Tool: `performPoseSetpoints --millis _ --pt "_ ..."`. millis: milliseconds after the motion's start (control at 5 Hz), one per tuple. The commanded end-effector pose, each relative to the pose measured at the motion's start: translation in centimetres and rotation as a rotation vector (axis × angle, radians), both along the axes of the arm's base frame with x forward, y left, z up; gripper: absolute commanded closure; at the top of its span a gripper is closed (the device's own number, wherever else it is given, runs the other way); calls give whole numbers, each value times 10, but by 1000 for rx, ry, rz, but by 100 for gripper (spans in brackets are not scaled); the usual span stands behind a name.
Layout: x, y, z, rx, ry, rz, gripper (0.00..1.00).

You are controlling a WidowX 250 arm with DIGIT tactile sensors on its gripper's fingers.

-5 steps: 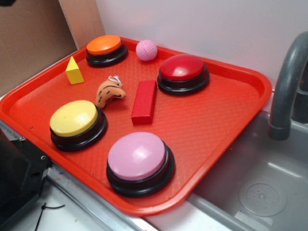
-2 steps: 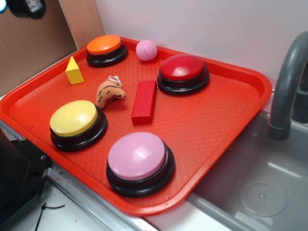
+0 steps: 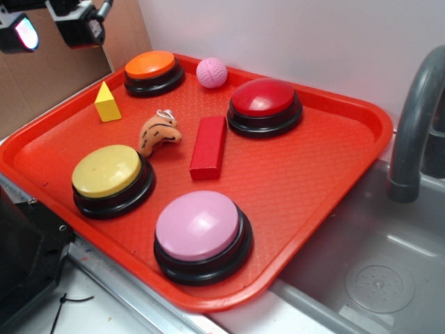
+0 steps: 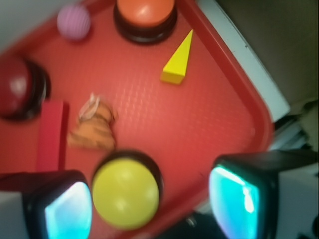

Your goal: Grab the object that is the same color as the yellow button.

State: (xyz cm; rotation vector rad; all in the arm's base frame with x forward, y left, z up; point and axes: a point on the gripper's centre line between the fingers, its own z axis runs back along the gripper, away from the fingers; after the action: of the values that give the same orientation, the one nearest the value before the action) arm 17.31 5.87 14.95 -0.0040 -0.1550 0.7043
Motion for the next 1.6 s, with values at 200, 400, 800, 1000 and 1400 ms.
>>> performPoseSetpoints --millis 200,400,800,1000,1400 --pt "35 51 -58 63 -155 347 0" --pt "46 58 -72 75 -174 399 0" --pt "56 66 -100 93 -137 443 0" --pt "58 68 -113 99 -103 456 0" --pt "63 73 -125 95 -120 440 25"
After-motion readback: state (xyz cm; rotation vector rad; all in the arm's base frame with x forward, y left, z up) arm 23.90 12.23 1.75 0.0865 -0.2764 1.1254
